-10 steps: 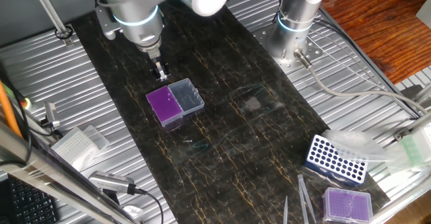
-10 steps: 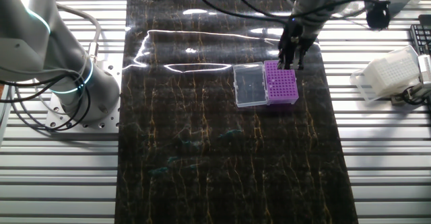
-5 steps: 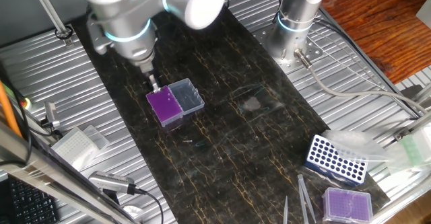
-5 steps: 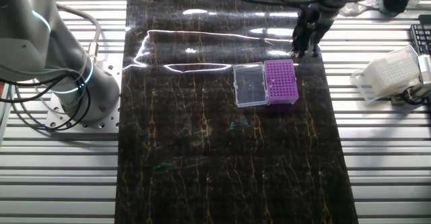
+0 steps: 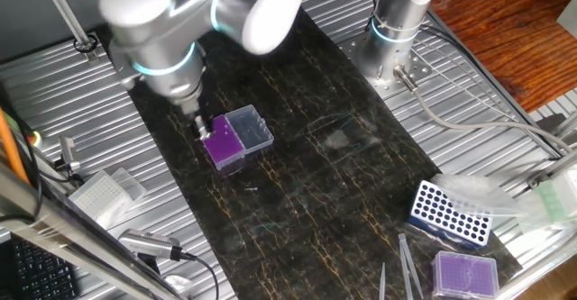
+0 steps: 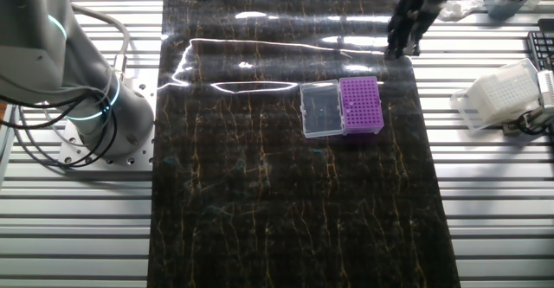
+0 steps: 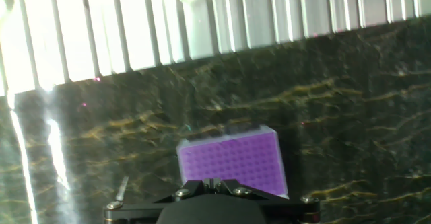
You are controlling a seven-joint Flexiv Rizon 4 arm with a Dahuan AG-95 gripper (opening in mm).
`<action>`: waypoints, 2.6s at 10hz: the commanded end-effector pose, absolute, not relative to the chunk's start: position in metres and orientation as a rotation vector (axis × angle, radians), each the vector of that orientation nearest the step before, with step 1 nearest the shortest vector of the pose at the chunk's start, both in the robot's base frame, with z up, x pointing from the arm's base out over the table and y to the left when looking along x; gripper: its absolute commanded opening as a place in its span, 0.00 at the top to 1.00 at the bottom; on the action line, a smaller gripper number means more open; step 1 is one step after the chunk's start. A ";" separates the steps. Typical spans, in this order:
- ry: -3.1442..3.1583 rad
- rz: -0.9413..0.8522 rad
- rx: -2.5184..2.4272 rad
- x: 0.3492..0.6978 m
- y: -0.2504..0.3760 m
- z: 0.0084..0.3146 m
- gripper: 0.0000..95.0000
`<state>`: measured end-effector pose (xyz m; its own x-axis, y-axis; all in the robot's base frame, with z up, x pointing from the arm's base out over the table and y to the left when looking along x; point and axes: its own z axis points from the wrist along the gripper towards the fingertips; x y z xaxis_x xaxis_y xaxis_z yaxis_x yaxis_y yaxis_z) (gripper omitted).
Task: Insert a small pipette tip into the holder for small pipette tips
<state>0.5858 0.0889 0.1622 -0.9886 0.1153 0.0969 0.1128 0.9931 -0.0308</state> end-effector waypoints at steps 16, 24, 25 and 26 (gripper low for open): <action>-3.005 0.029 -0.218 0.619 0.172 0.193 1.00; -3.039 -0.003 -0.058 0.618 0.171 0.193 1.00; -3.040 0.008 -0.045 0.618 0.171 0.193 1.00; -3.040 0.010 -0.028 0.618 0.171 0.193 1.00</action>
